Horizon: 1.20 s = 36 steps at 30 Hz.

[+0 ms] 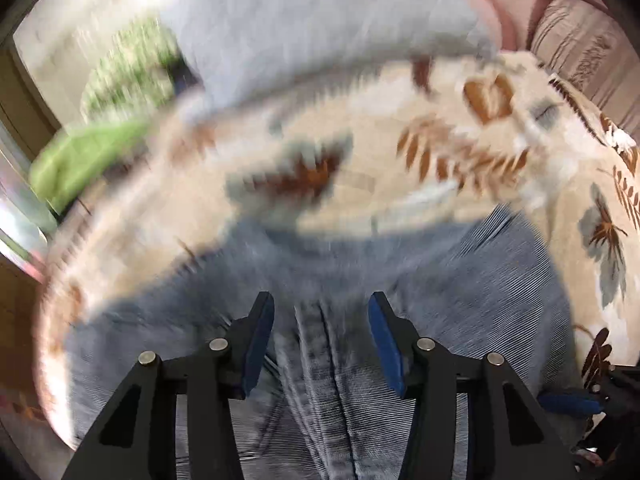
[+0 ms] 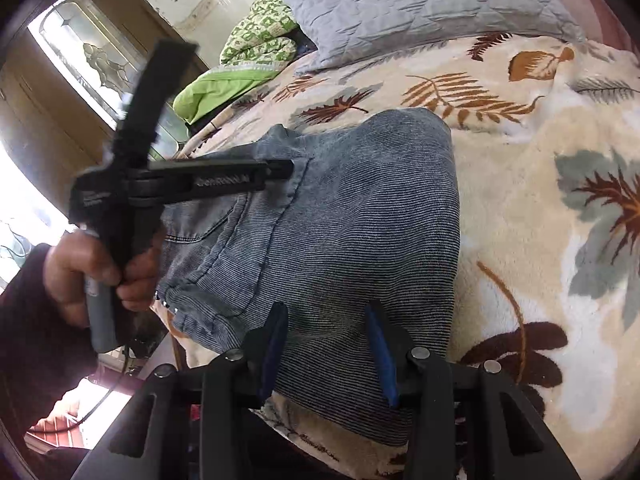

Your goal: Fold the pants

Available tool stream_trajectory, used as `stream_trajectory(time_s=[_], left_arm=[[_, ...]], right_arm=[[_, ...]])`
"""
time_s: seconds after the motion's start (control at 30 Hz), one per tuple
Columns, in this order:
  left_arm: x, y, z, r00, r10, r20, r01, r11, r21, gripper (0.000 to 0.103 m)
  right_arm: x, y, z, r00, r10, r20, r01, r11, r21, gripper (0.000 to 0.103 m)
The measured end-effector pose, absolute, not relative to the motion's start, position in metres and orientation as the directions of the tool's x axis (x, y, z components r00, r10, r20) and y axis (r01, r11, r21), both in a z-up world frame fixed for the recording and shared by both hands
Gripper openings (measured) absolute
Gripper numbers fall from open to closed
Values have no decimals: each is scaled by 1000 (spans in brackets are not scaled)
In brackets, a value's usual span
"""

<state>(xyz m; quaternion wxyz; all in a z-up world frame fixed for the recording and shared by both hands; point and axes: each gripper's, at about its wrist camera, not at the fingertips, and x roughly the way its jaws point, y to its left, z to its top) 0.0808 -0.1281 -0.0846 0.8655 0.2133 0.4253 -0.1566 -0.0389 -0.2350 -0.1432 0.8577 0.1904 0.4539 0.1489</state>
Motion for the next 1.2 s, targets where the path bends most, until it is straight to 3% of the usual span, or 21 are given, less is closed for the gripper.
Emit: stream_trajectory(time_s=[0.07,0.2,0.37,0.73,1.2], left_arm=[[63,-134,-53,680,-96,-727,437,849,297,53],[39,-129,-5,755,-139,-640,409,864,295,74],[27,-107,22,786,-136,-603,369,885,282,74],[37,-28,9,766,-102,-634,277,943,183,74],[56,107,-36,720,-3,-694,76,994,75,74]], right_arm=[[-37,-234,-143,541,430,-723,-84,883,462,44],[-34,-234,-145,538,440,-719,-82,876,475,44],[-37,-236,-146,540,441,-716,-82,875,477,44],[-45,-227,-135,545,387,-744,-81,907,412,44],[14,-130,-74,556,428,-712,-263,904,338,44]])
